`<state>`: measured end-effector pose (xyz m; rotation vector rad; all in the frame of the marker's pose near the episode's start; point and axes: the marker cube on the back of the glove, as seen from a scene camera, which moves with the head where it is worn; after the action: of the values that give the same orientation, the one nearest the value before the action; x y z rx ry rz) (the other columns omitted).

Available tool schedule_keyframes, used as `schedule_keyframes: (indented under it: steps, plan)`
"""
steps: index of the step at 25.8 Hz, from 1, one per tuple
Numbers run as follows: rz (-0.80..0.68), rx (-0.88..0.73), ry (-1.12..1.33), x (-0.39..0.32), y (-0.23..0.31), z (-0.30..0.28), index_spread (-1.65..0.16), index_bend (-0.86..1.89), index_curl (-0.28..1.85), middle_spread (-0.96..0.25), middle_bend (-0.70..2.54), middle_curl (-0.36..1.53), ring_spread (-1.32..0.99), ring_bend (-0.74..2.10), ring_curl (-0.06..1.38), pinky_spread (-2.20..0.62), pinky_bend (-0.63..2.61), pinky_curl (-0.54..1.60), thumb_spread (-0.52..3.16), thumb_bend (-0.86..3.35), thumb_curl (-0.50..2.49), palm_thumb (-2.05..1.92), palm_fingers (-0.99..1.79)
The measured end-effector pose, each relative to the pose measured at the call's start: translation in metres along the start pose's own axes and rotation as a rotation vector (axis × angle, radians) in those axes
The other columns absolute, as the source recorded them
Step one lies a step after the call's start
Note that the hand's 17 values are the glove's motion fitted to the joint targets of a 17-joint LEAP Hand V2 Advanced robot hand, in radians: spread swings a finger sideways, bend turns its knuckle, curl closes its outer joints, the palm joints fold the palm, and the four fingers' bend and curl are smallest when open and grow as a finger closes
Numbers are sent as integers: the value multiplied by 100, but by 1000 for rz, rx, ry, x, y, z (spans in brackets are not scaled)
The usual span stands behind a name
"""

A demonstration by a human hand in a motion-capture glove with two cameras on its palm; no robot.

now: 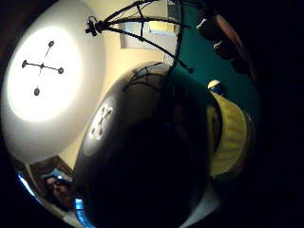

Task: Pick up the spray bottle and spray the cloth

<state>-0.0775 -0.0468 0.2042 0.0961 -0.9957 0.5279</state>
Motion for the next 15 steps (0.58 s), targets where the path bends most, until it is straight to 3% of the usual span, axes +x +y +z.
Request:
schedule_keyframes:
  steps: [8, 15]
  plan:
    - [-4, -3, 22, 0, -13, 14, -33, 22, 27, -16, 27, 37, -14, 49, 33, 8, 24, 32, 89, -3, 34, 58, 86]
    - [-10, -25, 13, -5, -19, 18, -31, 20, 31, -21, 38, 43, -18, 49, 35, 0, 19, 30, 91, 4, 39, 76, 113]
